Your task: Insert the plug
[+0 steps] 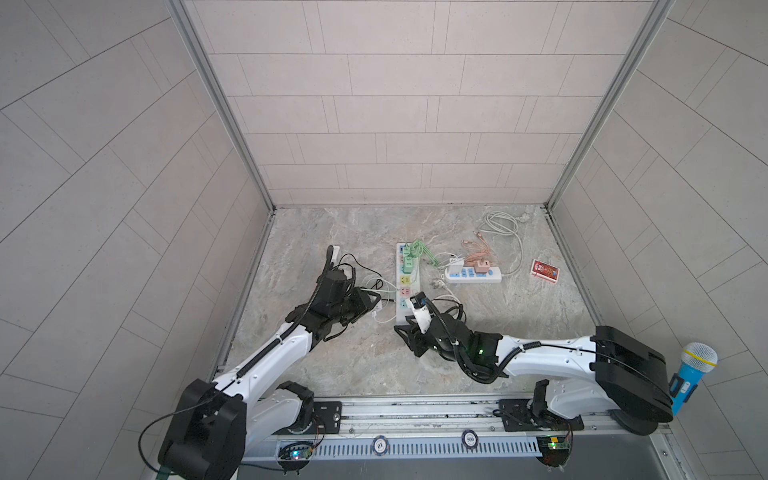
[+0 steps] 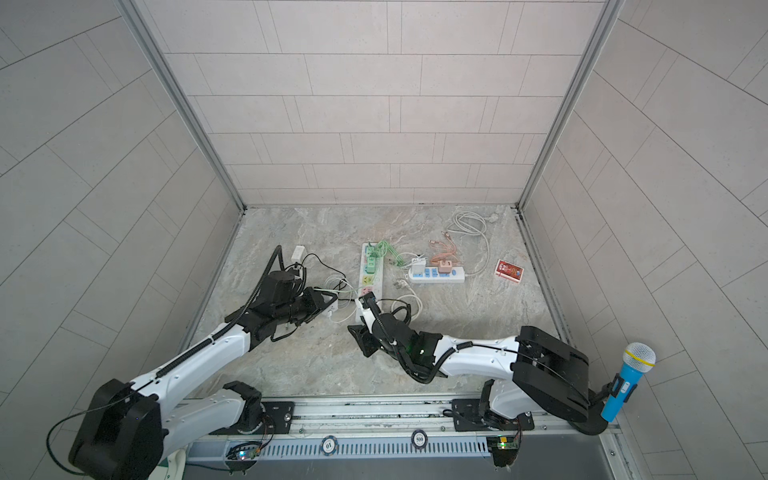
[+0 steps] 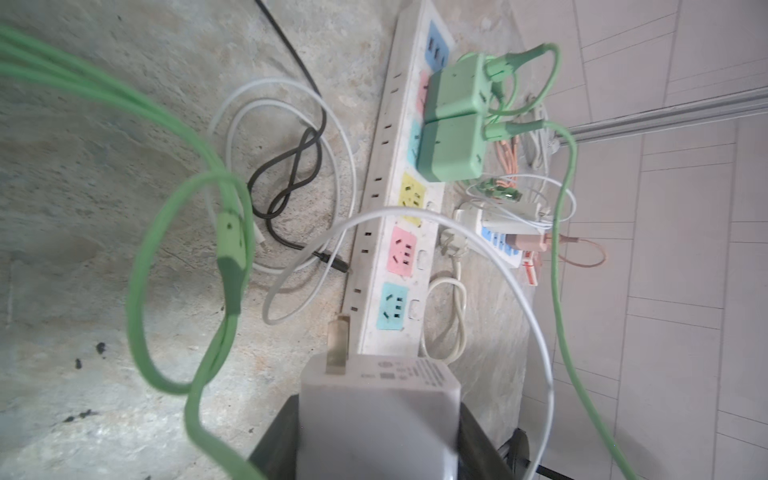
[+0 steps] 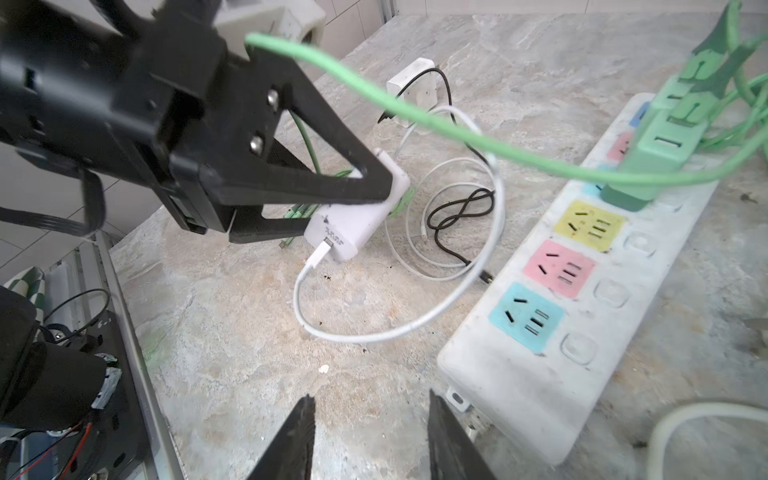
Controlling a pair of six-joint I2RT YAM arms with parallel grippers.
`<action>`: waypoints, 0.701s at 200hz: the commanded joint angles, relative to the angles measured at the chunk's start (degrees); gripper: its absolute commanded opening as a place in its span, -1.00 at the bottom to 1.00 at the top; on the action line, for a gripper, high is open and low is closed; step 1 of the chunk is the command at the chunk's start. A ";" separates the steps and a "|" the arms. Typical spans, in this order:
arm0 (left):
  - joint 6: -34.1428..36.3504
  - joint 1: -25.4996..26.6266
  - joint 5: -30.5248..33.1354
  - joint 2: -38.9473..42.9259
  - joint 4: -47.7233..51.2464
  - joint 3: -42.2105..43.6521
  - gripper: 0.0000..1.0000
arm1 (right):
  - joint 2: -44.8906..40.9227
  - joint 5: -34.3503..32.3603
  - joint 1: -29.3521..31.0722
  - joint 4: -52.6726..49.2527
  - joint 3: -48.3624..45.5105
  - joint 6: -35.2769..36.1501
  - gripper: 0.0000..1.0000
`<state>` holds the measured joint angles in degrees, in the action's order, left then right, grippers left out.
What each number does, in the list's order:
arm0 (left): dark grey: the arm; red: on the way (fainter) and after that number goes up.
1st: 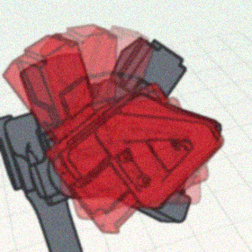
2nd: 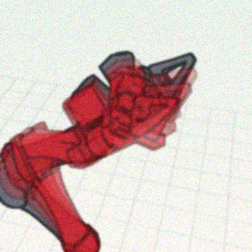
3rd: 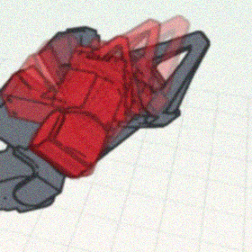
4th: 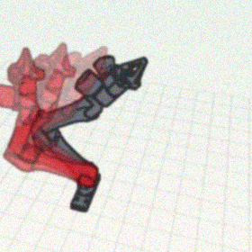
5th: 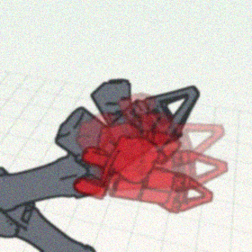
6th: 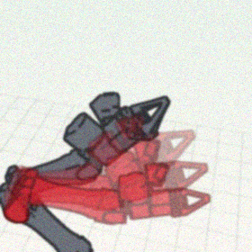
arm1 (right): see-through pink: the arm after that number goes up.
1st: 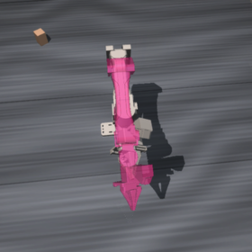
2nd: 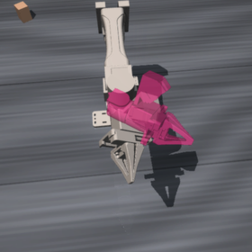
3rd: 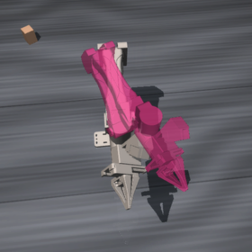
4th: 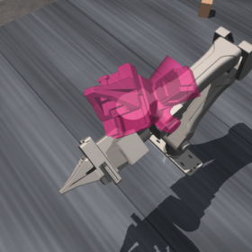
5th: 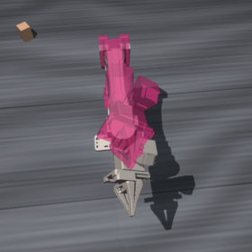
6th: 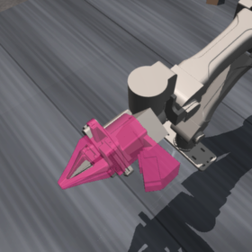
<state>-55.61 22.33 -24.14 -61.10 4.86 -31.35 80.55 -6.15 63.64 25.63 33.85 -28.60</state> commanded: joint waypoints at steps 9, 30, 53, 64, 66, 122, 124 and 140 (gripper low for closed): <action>-3.33 0.35 -1.50 3.32 -1.46 0.98 -0.81 | 4.16 -7.45 2.80 11.36 0.63 1.42 -0.02; -4.79 0.35 -1.69 5.36 -2.55 2.20 -0.82 | 7.22 -9.61 4.35 15.61 1.30 2.95 0.01; -5.98 0.35 -1.30 6.95 -3.47 3.37 -0.83 | 9.95 -12.10 5.51 18.95 3.98 3.86 0.01; -6.34 0.35 -1.79 7.33 -3.87 3.58 -0.83 | 11.35 -13.41 5.56 20.77 4.60 3.89 0.02; -6.34 0.35 -1.85 7.32 -3.89 3.65 -0.83 | 11.51 -13.70 5.61 21.00 4.75 3.90 0.02; -7.87 0.35 -3.00 8.53 -5.18 3.93 -0.83 | 19.80 -17.22 5.53 27.80 10.12 4.18 0.03; -7.92 0.35 -3.08 8.54 -5.32 4.00 -0.83 | 19.97 -17.42 5.53 28.23 10.08 4.06 0.03; -8.44 0.35 -3.36 9.16 -5.63 4.28 -0.83 | 20.52 -19.24 5.40 27.27 11.36 3.35 0.02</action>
<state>-62.72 22.33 -25.82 -53.49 2.00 -27.70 100.05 -21.91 68.97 49.82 43.35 -25.12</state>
